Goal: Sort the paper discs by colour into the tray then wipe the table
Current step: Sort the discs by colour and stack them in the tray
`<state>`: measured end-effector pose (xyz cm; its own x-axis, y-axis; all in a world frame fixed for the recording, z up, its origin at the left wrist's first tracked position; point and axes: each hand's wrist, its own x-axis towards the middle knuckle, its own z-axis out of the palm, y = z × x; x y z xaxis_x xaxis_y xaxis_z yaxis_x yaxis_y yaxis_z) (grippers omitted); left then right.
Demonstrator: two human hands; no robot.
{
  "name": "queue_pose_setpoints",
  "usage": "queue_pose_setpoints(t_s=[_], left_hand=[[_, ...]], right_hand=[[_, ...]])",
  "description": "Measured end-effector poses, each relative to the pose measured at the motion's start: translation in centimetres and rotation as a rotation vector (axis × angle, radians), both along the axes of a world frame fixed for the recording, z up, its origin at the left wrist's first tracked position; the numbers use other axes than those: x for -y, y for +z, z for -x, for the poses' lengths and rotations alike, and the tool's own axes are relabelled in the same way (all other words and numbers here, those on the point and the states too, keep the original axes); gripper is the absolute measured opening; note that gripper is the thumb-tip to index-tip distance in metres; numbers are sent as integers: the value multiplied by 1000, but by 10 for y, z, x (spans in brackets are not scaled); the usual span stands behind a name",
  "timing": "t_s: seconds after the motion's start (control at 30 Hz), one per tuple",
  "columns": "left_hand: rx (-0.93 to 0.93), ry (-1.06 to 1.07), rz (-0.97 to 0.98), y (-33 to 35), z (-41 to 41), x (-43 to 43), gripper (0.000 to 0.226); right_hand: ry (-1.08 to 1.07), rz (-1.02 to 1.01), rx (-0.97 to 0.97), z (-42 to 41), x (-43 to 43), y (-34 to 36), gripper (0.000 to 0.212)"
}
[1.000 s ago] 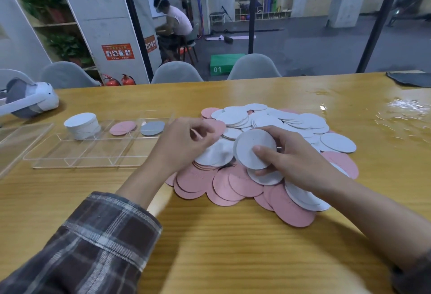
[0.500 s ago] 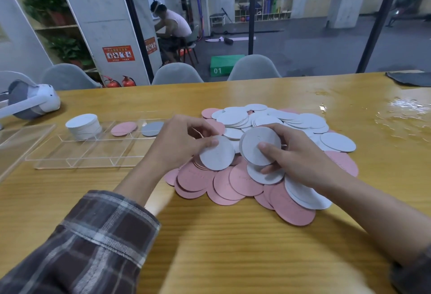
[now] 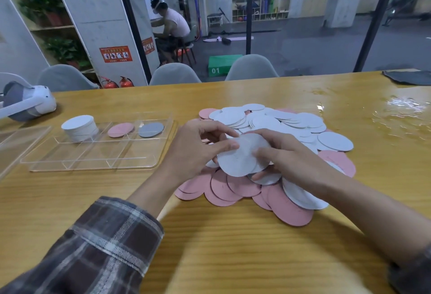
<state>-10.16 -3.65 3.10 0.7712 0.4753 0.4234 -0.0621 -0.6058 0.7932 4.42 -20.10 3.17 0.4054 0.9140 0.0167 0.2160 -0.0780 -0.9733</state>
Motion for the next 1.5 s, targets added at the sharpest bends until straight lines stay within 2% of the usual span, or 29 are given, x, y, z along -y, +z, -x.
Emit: queue_pose_setpoints(t_s=[0.1,0.27,0.47,0.6,0.7,0.77,1.07,1.23,1.37,1.5], left_hand=[[-4,23,-13,1,1,2,17],[16,30,-10,3,1,10,15],[79,96,-6,0,-4,15,14],[-44,167,-63,2,1,-4,12],[-291,259,-233,-5,7,-19,17],[-386,273,-274,-8,9,-20,28],[-376,276,-299,-2,9,-18,35],[-306,241,-158,3,10,-19,14],[-245,99,135,8,10,-19,12],[-229,36,280,11,11,-19,12]], right_hand=[[22,1,58,1,1,-1,34],[9,-34,143,2,2,-4,23],[6,-63,206,0,1,-3,21],[-51,-48,251,-5,0,-4,17],[-112,-48,257,-11,1,-5,14],[-126,-43,238,-14,0,-7,15],[-172,-52,212,-12,0,-5,24],[-158,-72,127,-13,-1,-6,23],[-162,-95,124,-13,-2,-7,25],[-171,-105,109,-13,-1,-6,27]])
